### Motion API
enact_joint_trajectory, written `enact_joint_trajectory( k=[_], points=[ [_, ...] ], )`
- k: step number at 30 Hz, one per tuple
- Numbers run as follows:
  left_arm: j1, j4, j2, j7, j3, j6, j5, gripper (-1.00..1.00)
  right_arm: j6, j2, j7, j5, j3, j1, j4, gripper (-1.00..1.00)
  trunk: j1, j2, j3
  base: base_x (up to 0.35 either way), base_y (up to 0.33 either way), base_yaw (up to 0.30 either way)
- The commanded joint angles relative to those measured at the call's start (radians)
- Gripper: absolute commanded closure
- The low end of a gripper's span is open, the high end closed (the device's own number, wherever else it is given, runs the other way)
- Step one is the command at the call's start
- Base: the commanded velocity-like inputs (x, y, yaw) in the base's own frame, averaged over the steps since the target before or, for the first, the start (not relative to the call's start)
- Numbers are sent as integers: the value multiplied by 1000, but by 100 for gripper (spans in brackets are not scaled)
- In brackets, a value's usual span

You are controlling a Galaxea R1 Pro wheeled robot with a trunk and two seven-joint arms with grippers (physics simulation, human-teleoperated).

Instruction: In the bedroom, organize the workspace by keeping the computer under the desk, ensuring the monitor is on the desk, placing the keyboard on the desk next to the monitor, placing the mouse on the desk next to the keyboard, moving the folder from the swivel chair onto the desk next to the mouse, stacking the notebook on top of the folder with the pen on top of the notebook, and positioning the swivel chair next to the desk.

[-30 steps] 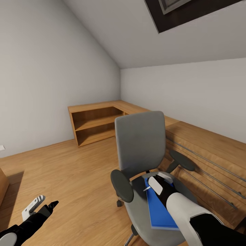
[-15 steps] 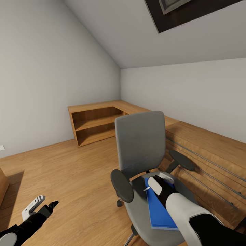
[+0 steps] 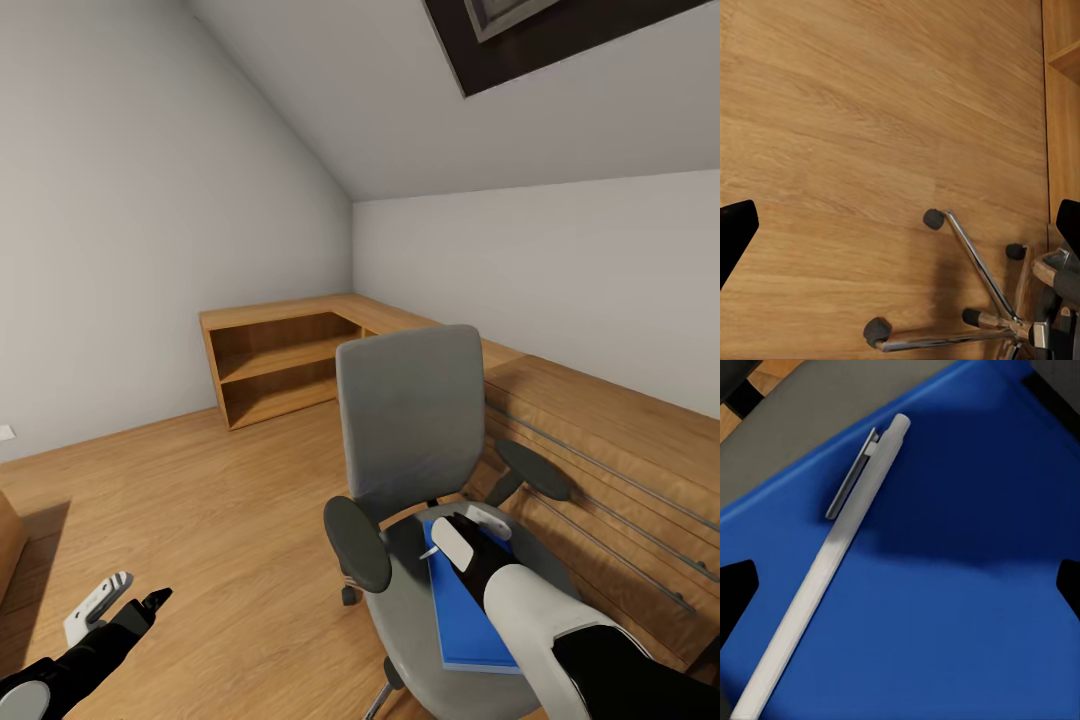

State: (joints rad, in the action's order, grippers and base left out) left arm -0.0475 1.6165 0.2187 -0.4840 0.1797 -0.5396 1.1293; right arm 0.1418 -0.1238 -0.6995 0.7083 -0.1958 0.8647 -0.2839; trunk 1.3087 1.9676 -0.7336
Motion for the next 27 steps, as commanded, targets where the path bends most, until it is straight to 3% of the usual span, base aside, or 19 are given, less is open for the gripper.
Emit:
enact_joint_trajectory(
  k=[1,7,14,27],
  points=[
    [0,2,1,-8,-2,-2,10,-100,10,1,-7,3,-7,0,-2,-100,0,0,-1,0,241,0],
    [0,2,1,-8,-3,-3,10,-100,10,1,-7,3,-7,0,-1,-100,0,0,-1,0,264,-123],
    [0,2,1,-8,-3,-8,10,-100,10,1,-7,3,-7,0,-1,-100,0,0,-1,0,51,-235],
    [0,2,1,-6,-3,-9,10,-100,10,0,-7,3,-9,0,0,-100,0,0,-1,0,126,-21]
  ],
)
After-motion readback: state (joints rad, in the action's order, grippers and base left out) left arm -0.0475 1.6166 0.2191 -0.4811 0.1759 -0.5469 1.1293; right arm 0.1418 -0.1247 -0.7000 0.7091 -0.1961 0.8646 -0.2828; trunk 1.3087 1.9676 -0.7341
